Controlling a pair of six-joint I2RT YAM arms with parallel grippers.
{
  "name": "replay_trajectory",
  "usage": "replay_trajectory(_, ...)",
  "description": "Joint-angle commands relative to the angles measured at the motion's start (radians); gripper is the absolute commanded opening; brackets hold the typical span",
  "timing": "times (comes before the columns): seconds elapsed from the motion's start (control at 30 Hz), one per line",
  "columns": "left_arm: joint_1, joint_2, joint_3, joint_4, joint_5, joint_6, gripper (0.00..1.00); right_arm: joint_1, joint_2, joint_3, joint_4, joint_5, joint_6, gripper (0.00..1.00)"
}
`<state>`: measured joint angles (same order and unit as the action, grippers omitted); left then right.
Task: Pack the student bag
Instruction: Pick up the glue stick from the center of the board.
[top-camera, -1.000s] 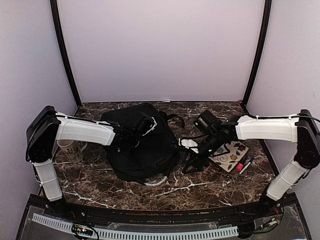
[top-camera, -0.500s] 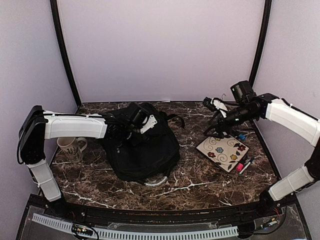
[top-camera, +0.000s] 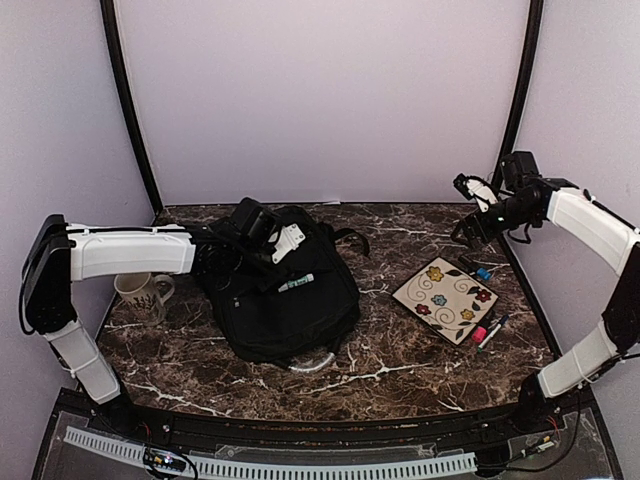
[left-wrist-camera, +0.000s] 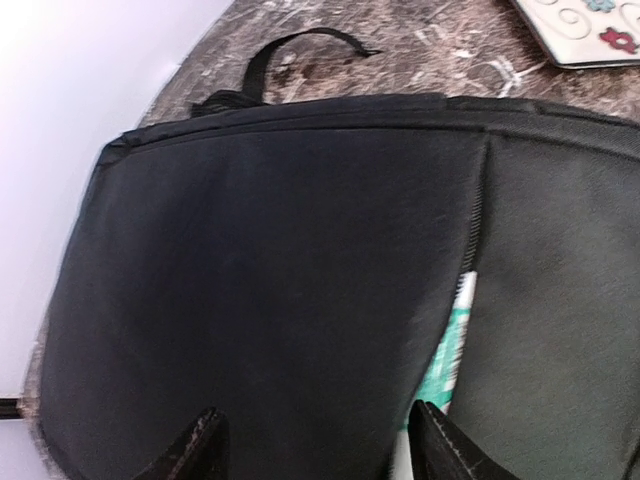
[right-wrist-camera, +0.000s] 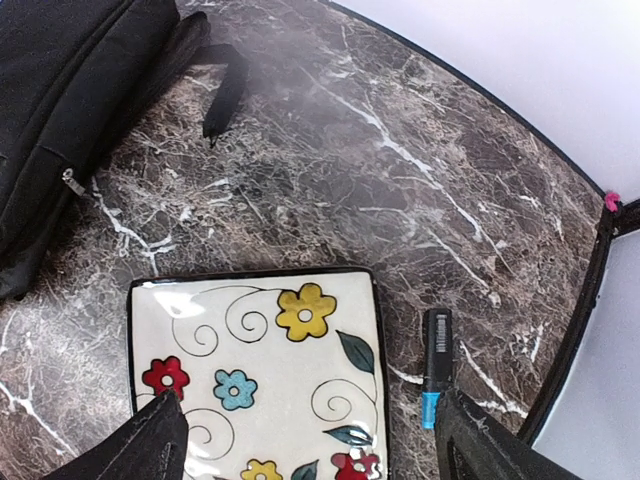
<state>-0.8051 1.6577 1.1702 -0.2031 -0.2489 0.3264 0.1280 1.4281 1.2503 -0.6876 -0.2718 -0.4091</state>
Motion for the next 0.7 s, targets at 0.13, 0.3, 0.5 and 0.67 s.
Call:
replay_trajectory(0.13,-0.024,-0.003,0.056,-0.063,0.234,-0.087,0.64,-0.036,0.049,-0.01,0.04,0.044,-0.01,0.79)
replay_trajectory(0.3,-0.035,0.033,0.076,-0.092,0.149,-0.099,0.63,-0.072,0.188,0.069,-0.012,0.121,-0.004,0.59)
replay_trajectory(0.5,-0.044,0.045,0.077,-0.102,0.091,-0.103,0.63,-0.121,0.332,0.138,-0.052,0.157,0.001,0.45)
replay_trajectory(0.67,-0.054,0.032,0.072,-0.103,0.088,-0.102,0.63,-0.135,0.399,0.145,-0.048,0.234,-0.009,0.42)
